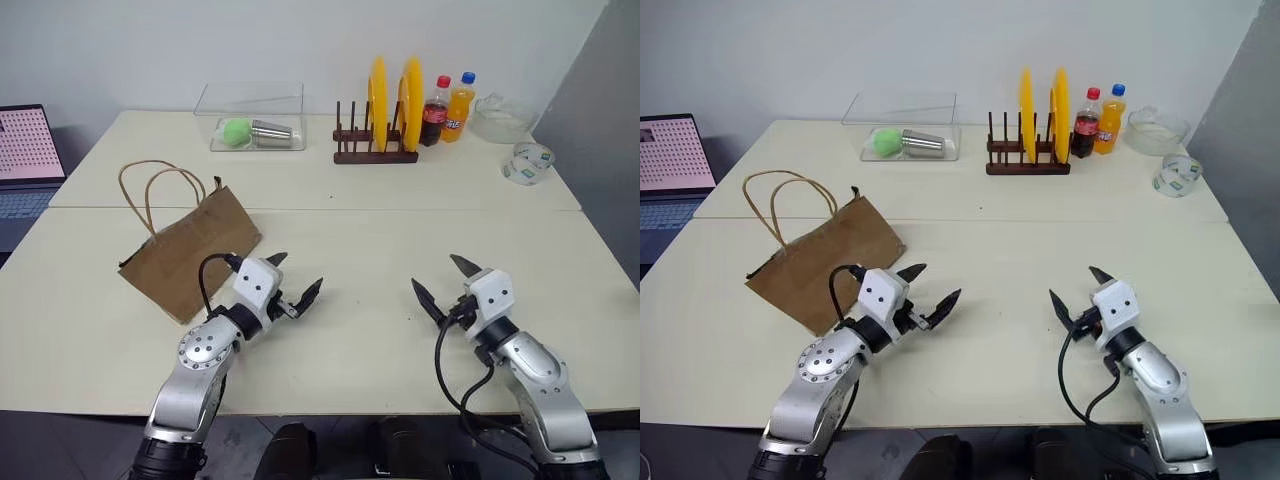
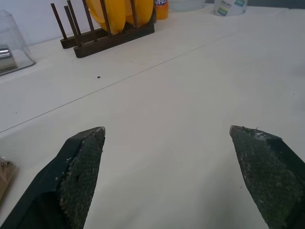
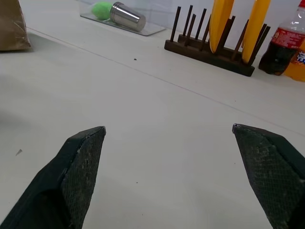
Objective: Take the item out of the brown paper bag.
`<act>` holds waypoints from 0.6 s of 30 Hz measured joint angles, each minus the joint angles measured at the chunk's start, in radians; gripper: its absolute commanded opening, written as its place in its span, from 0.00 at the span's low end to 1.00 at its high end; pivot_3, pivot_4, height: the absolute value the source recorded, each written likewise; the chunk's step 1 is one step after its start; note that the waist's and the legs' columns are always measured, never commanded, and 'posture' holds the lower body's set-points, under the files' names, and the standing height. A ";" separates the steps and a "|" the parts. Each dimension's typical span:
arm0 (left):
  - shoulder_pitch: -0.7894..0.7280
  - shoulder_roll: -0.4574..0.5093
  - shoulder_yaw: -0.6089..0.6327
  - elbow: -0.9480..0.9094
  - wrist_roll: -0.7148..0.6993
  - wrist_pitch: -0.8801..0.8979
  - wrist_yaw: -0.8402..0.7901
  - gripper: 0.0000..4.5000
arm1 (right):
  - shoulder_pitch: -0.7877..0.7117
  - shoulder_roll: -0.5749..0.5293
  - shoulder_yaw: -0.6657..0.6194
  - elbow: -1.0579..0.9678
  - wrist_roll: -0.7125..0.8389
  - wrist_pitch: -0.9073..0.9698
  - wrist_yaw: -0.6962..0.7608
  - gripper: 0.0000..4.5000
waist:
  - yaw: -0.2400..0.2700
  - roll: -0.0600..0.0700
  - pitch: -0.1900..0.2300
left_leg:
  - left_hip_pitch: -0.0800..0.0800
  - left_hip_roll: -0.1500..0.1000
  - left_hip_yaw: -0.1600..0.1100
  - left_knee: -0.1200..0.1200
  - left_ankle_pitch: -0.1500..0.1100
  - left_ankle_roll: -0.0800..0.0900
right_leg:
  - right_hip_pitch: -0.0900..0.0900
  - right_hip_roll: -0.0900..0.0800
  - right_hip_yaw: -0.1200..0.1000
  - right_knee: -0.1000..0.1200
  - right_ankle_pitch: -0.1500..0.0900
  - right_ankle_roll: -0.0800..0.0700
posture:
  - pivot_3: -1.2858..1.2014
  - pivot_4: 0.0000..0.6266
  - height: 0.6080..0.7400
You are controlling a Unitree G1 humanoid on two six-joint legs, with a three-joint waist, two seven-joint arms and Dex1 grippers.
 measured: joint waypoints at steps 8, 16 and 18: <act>-0.014 -0.001 -0.020 0.004 0.003 -0.008 -0.004 0.98 | 0.000 0.004 0.010 0.007 0.000 -0.017 0.001 1.00 | 0.000 0.000 0.000 | 0.000 0.000 0.000 0.000 0.000 0.000 | 0.000 0.000 0.000 0.000 0.000 0.000 | 0.52 0.24 1.00; -0.015 -0.002 -0.020 0.004 0.003 0.003 0.005 0.98 | 0.001 0.004 0.013 0.009 0.000 -0.020 0.002 1.00 | 0.000 0.000 0.000 | 0.000 0.000 0.000 0.000 0.000 0.000 | 0.000 0.000 0.000 0.000 0.000 0.000 | 0.52 0.24 1.00; -0.015 -0.003 -0.020 0.004 0.004 0.013 0.011 0.98 | 0.001 0.004 0.013 0.009 0.000 -0.020 0.003 1.00 | 0.000 0.000 0.000 | 0.000 0.000 0.000 0.000 0.000 0.000 | 0.000 0.000 0.000 0.000 0.000 0.000 | 0.52 0.24 1.00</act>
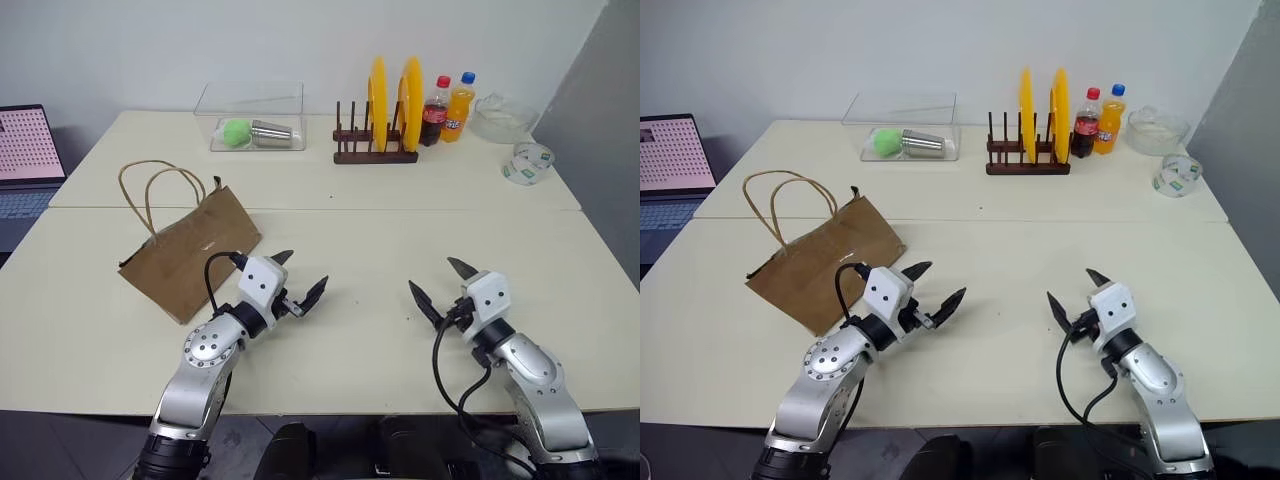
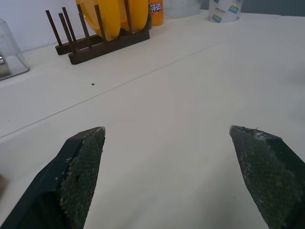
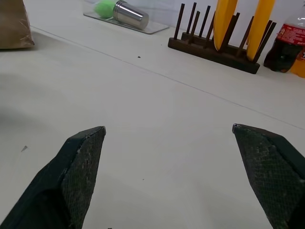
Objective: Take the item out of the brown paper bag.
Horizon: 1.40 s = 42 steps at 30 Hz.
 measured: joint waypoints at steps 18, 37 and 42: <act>0.123 -0.048 0.156 -0.164 -0.005 0.051 0.168 0.98 | -0.168 -0.113 0.062 -0.065 0.157 0.021 0.261 1.00 | -0.002 0.000 0.000 | 0.000 0.000 0.000 0.000 0.000 0.000 | 0.000 0.000 0.000 -0.001 0.000 0.000 | 0.52 0.24 1.00; 0.182 0.331 0.660 -0.287 -0.453 0.379 -0.033 0.98 | -0.518 -0.157 0.152 0.007 0.372 0.210 0.564 1.00 | -0.001 0.000 0.000 | 0.000 0.000 -0.002 0.000 0.000 0.000 | 0.000 0.000 -0.002 -0.002 0.000 -0.001 | 0.52 0.24 1.00; 0.109 0.476 0.705 -0.140 -0.535 0.446 -0.147 0.98 | -0.502 -0.156 0.154 0.001 0.359 0.199 0.557 1.00 | -0.002 0.000 0.000 | 0.000 0.000 -0.002 0.000 0.000 0.000 | 0.000 0.000 -0.002 -0.002 0.000 -0.001 | 0.52 0.24 1.00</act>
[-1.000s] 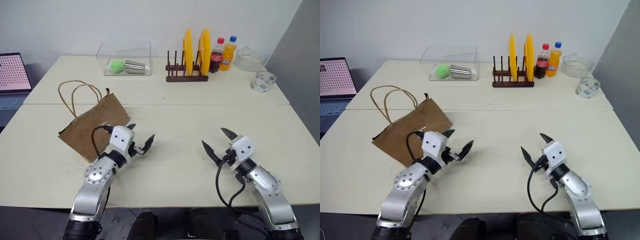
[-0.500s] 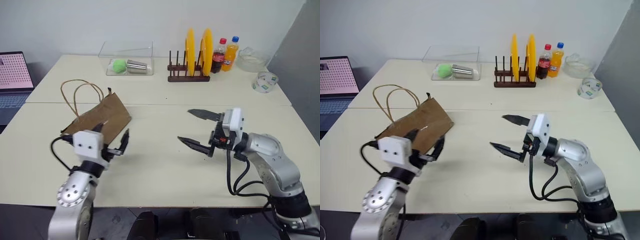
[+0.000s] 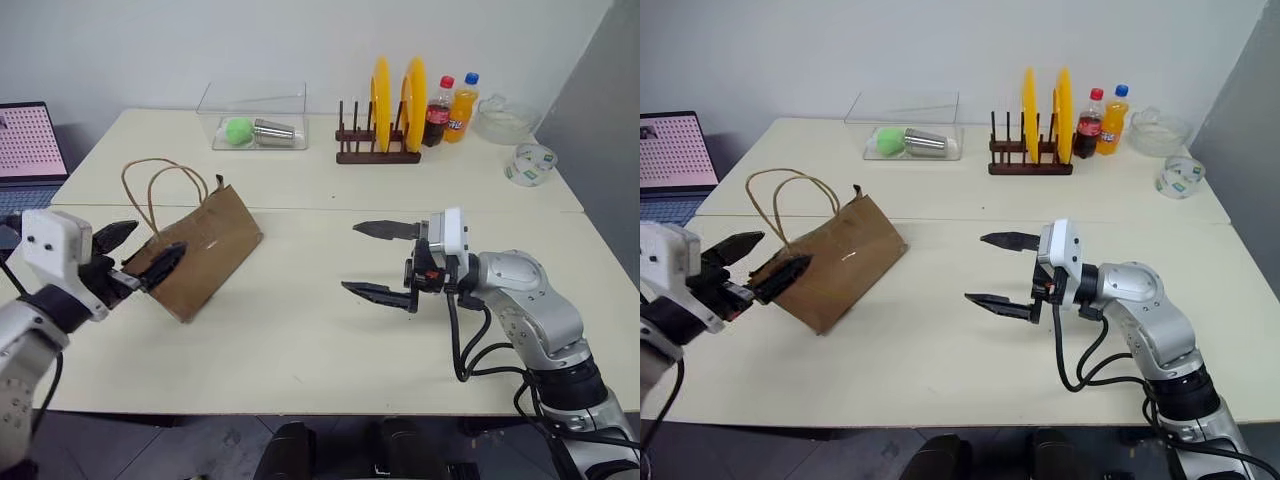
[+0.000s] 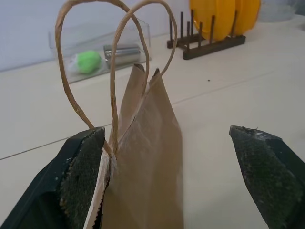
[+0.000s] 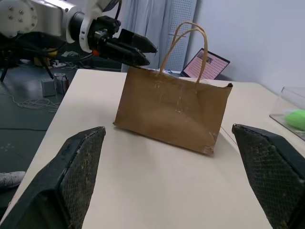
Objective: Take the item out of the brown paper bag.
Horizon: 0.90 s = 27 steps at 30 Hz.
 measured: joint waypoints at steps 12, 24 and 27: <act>-0.314 0.148 -0.141 0.407 0.075 -0.031 -0.159 0.98 | 0.049 -0.025 -0.017 -0.086 -0.018 0.026 -0.059 1.00 | 0.002 0.000 0.000 | -0.001 0.000 0.000 0.000 0.000 0.000 | -0.001 0.000 0.000 0.000 0.000 -0.001 | 0.52 0.24 1.00; -0.614 0.170 -0.307 0.726 0.222 -0.196 -0.280 0.70 | 0.065 -0.053 -0.019 -0.134 -0.018 0.062 -0.090 1.00 | -0.001 0.000 0.000 | -0.003 0.000 0.003 -0.001 0.000 0.000 | -0.005 -0.001 0.001 0.001 0.003 -0.005 | 0.52 0.24 1.00; -0.640 0.170 -0.326 0.763 0.238 -0.213 -0.301 0.48 | 0.066 -0.056 -0.019 -0.135 -0.018 0.066 -0.095 1.00 | -0.001 -0.001 0.000 | -0.004 0.000 0.003 -0.001 0.000 0.000 | -0.005 -0.001 0.001 0.001 0.003 -0.005 | 0.52 0.24 1.00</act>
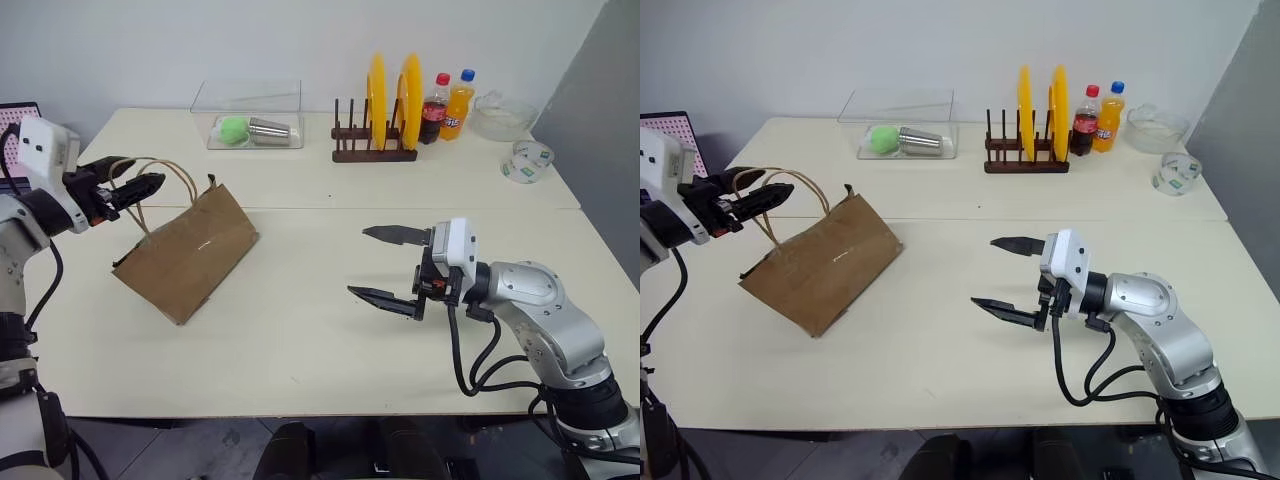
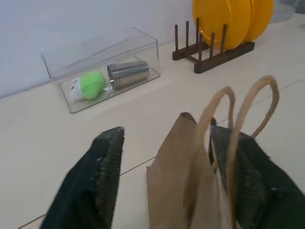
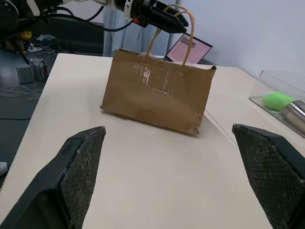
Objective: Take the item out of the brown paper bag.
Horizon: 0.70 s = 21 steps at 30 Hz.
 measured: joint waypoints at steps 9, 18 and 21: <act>-0.138 -0.020 -0.069 0.101 0.042 -0.066 -0.055 0.01 | 0.017 -0.020 -0.004 -0.021 0.000 0.003 -0.009 1.00 | 0.001 0.000 0.000 | 0.000 0.000 0.000 0.001 0.000 0.000 | 0.000 0.000 0.000 0.001 0.000 0.000 | 0.52 0.24 1.00; -0.356 -0.055 -0.179 0.278 0.141 -0.185 -0.175 0.01 | 0.167 -0.063 -0.103 -0.160 0.074 0.130 -0.096 1.00 | 0.003 -0.002 0.000 | -0.003 -0.001 -0.001 0.001 0.000 0.000 | -0.001 0.000 0.000 0.001 0.000 0.000 | 0.52 0.24 1.00; -0.429 -0.089 -0.208 0.365 0.172 -0.230 -0.213 0.01 | 0.223 -0.076 -0.139 -0.202 0.092 0.174 -0.130 1.00 | 0.002 -0.003 0.001 | -0.004 -0.001 0.000 0.001 0.000 0.000 | -0.002 0.000 0.000 0.001 0.000 0.000 | 0.52 0.24 1.00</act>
